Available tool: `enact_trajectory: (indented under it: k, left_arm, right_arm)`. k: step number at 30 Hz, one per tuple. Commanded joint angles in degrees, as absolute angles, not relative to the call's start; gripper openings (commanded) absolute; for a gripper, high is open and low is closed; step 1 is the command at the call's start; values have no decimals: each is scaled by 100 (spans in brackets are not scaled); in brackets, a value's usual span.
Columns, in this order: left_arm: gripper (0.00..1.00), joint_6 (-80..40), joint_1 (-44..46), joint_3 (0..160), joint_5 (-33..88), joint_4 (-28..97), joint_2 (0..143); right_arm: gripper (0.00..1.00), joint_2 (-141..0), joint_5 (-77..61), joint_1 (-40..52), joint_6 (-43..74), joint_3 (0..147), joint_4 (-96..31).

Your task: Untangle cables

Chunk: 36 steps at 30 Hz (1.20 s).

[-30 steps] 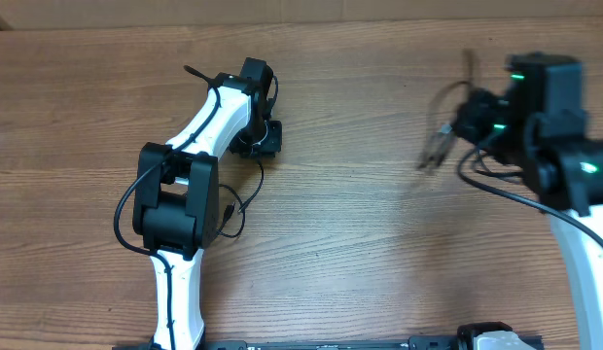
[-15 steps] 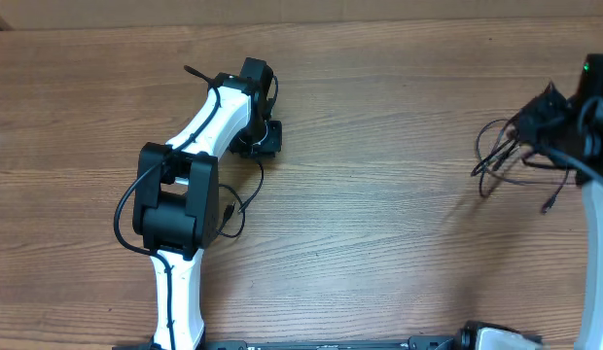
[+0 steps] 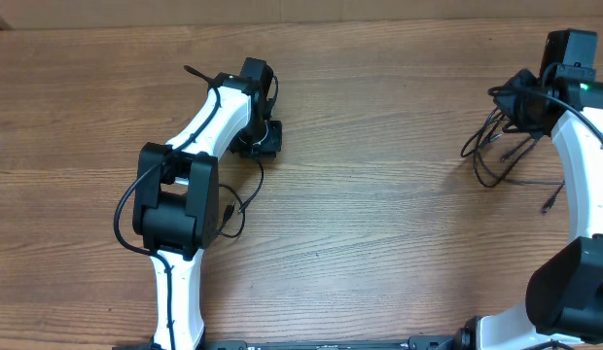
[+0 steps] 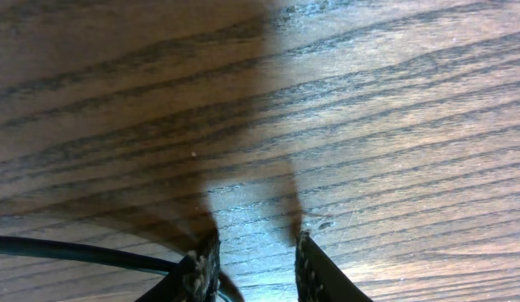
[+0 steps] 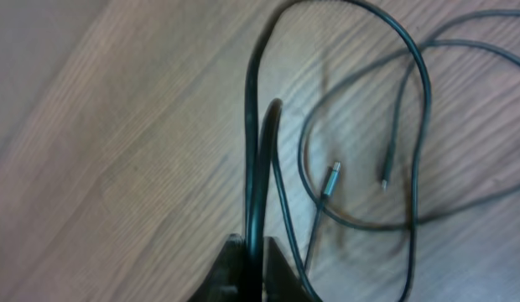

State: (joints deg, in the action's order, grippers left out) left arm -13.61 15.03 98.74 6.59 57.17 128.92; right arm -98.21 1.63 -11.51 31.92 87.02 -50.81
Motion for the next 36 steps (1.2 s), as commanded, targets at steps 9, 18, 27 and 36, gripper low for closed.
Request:
enact_trajectory:
  k: [9, 18, 27, 36]
  left_arm:
    - [31, -1437, 1509, 9839, 576, 5708, 12923]
    - [31, -1437, 1509, 9839, 576, 5693, 12923]
    - [27, -1437, 1509, 9839, 576, 5690, 12923]
    - [42, -1466, 1490, 10175, 598, 5883, 12921]
  right_arm:
    - [100, -9843, 228, -1175, 3166, 8739, -4910]
    - [100, -9843, -701, -1157, 3159, 8739, -5964]
    - [100, -9843, -1302, -519, 3162, 7944, -6139]
    - [100, -9843, -1791, 661, 3312, 6858, -5074]
